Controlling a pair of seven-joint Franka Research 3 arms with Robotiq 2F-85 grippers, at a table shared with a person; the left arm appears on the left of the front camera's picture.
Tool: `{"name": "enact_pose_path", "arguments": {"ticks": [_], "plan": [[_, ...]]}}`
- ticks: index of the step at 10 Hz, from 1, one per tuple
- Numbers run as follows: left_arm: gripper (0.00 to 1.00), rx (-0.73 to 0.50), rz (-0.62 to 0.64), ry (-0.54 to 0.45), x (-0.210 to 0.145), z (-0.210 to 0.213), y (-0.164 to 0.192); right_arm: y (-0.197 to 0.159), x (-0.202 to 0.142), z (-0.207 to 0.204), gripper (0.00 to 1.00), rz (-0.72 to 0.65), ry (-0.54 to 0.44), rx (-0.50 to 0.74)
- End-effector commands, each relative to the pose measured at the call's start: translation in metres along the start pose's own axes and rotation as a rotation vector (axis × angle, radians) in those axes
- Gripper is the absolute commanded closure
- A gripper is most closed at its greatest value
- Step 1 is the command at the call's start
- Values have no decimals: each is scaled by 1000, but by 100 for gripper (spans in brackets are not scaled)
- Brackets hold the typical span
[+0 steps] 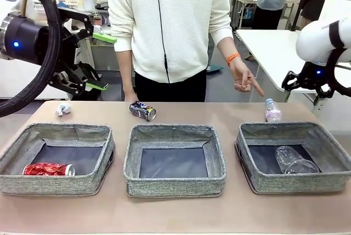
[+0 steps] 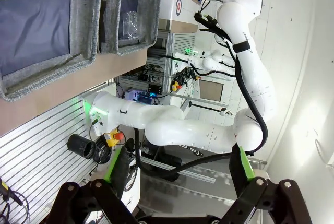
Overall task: Sort the waste into the appropriate baskets.
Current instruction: Pick up the waste item pointed out by the person.
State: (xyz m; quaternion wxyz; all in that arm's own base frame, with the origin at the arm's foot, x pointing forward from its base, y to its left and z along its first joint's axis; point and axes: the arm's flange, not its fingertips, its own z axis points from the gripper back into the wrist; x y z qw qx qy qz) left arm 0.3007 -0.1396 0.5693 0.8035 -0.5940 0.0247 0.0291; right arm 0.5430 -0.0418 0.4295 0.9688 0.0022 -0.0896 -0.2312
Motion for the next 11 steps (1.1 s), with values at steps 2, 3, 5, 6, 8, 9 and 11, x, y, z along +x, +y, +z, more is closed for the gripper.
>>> {"name": "enact_pose_path", "arguments": {"ticks": [2, 3, 5, 6, 8, 9, 11], "plan": [[0, 11, 1, 9, 0, 1, -1, -2, -8, 11, 0, 5, -31, 9], [0, 11, 1, 9, 0, 1, -1, 0, -1, 3, 0, 0, -5, 2], [0, 11, 1, 9, 0, 1, -1, 6, 13, -19, 0, 103, 107, 19], [0, 11, 1, 9, 0, 1, -1, 4, 17, -27, 0, 144, 150, 35], [0, 11, 1, 9, 0, 1, -1, 12, 27, -40, 0, 223, 155, -2], [0, 11, 1, 9, 0, 1, -1, 22, 33, -49, 0, 283, 122, 17], [0, 11, 1, 9, 0, 1, -1, 39, 51, -68, 0, 309, 121, 43]]}}
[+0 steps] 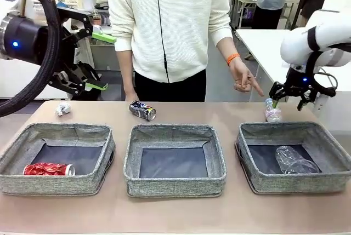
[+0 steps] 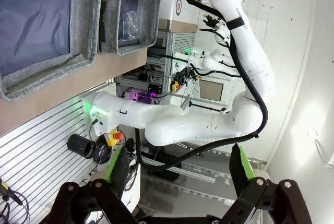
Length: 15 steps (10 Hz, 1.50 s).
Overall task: Sort the waste into the appropriate baskets.
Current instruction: Pick up the waste item pointed out by the person.
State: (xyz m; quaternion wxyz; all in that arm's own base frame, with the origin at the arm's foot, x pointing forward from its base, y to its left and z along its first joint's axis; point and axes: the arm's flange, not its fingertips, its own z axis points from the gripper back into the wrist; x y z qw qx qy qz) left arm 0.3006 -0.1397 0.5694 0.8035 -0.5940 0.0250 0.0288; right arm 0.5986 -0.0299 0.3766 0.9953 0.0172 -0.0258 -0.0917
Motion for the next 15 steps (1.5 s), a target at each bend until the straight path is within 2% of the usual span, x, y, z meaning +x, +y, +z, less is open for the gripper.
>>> {"name": "enact_pose_path", "arguments": {"ticks": [1, 9, 10, 11, 12, 14, 15], "plan": [[0, 11, 1, 8, 0, 1, -1, 4, 26, -13, 0, 41, -2, 12], [0, 11, 1, 8, 0, 1, -1, 11, 28, -48, 0, 87, 49, -74], [0, 11, 1, 8, 0, 1, -1, 10, 26, -48, 50, 96, 37, -71], [0, 11, 1, 8, 0, 1, -1, 9, 25, -49, 60, 94, 38, -73], [0, 11, 1, 8, 0, 1, -1, 8, 25, -50, 100, 93, 40, -76], [0, 11, 1, 8, 0, 1, -1, 7, 25, -52, 100, 80, 49, -87], [0, 11, 1, 8, 0, 1, -1, 6, 25, -52, 87, 85, 56, -91]]}}
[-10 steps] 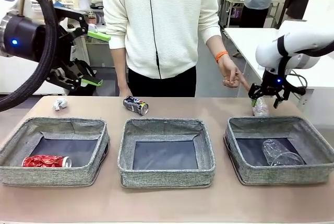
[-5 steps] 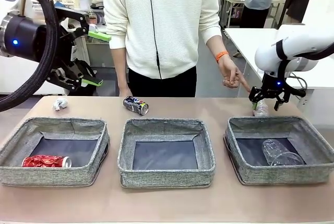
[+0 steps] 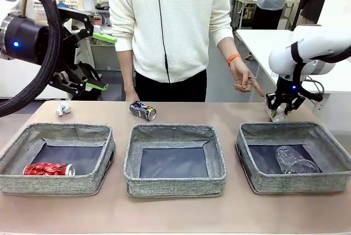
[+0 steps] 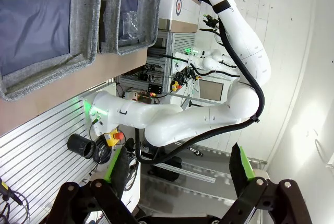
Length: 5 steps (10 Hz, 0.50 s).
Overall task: Sort the waste into the appropriate baskets.
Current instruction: Pick up the waste item pointed out by the person.
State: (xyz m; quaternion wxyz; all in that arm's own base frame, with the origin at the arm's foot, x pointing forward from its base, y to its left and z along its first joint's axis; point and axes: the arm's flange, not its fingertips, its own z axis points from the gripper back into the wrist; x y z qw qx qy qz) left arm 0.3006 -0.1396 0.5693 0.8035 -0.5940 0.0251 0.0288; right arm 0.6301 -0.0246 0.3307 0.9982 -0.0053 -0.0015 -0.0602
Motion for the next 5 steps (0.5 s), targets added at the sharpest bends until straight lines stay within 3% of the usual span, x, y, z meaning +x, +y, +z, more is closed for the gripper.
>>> {"name": "enact_pose_path", "arguments": {"ticks": [1, 5], "plan": [[0, 11, 1, 8, 0, 1, -1, -3, -3, -6, 96, 24, 16, -47], [0, 11, 1, 8, 0, 1, -1, -11, -1, 1, 100, -78, -24, -61]]}}
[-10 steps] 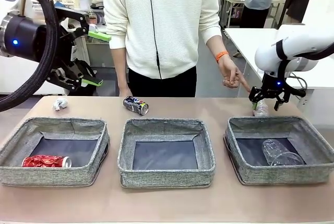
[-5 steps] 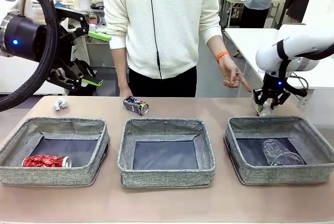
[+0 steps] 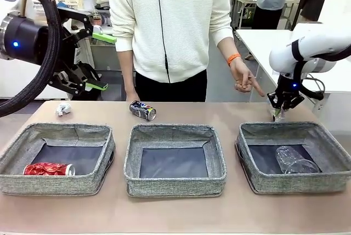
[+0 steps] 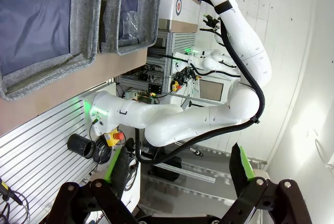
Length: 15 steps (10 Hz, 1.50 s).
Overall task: Sort the waste into the appropriate baskets.
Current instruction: Pick up the waste item pointed out by the person.
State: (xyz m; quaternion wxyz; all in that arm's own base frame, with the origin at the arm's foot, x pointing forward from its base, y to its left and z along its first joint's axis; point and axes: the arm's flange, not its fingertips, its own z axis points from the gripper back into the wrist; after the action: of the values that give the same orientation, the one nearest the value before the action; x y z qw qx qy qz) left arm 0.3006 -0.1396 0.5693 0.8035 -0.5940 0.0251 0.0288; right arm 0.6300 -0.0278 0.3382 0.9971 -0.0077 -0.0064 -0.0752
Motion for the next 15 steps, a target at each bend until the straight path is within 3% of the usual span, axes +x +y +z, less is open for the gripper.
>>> {"name": "enact_pose_path", "arguments": {"ticks": [1, 3, 5, 7, 8, 9, 11, 12, 13, 15], "plan": [[0, 11, 1, 8, 0, 1, -1, -14, -2, 2, 100, -123, -62, -53], [0, 11, 1, 8, 0, 1, -1, -22, -17, 37, 100, -267, -187, -45], [0, 11, 1, 8, 0, 1, -1, -17, -60, 96, 100, -282, -265, 28], [0, 11, 1, 8, 0, 1, -1, -13, -115, 155, 100, -328, -203, 94], [0, 11, 1, 8, 0, 1, -1, -4, -146, 172, 100, -255, -99, 103], [0, 11, 1, 8, 0, 1, -1, 9, -183, 183, 100, -203, -61, 73], [0, 11, 1, 8, 0, 1, -1, 37, -254, 180, 100, 18, -157, 28], [0, 11, 1, 8, 0, 1, -1, 31, -256, 168, 100, 113, -144, 27], [0, 11, 1, 8, 0, 1, -1, 30, -229, 187, 100, -107, -92, 31], [0, 11, 1, 8, 0, 1, -1, 30, -229, 187, 100, -107, -92, 31]]}}
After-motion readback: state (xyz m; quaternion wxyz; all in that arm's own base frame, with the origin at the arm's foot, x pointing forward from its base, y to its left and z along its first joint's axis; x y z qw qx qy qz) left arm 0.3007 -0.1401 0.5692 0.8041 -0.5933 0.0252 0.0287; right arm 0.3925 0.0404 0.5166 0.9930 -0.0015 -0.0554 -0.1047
